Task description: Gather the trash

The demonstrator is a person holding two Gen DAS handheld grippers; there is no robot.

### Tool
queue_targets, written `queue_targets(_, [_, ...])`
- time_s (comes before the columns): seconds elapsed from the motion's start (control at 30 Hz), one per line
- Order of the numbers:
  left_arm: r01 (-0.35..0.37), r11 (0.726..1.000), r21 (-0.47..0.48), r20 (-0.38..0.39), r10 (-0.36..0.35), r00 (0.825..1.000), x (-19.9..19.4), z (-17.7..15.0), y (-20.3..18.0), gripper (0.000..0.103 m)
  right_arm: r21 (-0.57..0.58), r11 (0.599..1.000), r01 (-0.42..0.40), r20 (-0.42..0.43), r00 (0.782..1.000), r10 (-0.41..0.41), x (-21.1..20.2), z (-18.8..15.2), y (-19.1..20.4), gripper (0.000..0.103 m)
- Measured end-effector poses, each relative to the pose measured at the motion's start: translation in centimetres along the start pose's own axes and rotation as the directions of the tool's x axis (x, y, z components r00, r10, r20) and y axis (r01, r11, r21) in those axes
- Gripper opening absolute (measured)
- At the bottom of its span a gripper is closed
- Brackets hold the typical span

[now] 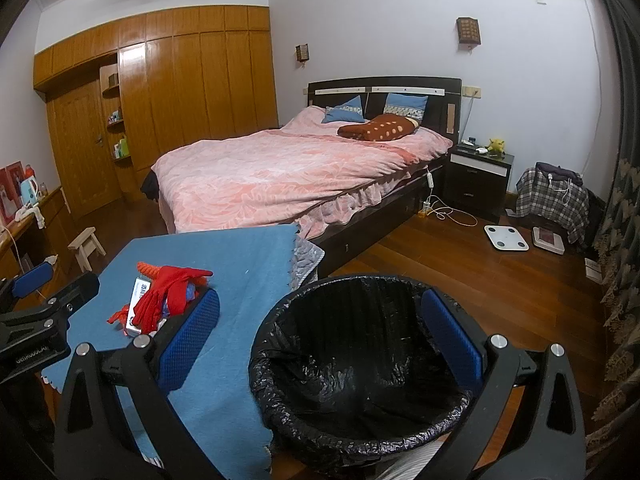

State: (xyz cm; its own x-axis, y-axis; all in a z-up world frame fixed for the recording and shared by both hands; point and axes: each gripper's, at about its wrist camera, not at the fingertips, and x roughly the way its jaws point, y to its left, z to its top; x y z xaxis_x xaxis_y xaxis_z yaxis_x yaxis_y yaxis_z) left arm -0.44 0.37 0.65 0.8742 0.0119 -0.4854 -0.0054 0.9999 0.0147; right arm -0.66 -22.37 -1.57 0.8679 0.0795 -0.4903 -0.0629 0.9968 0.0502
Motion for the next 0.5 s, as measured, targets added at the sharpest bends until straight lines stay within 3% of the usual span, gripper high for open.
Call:
queue_targets(0.3, [-0.001,1.0,-0.003,-0.002,0.001,1.0,0.0,-0.1,0.0,0.097,-0.002,1.0,-0.002,-0.004,1.0,0.002,0.0,-0.2,0.3,0.098])
queue_targets(0.5, [0.006,0.999,-0.034,-0.016,-0.007,1.0,1.6,-1.9,1.0,0.097,-0.007,1.0,-0.019,-0.015,1.0,0.019,1.7,-0.6,1.2,0.098])
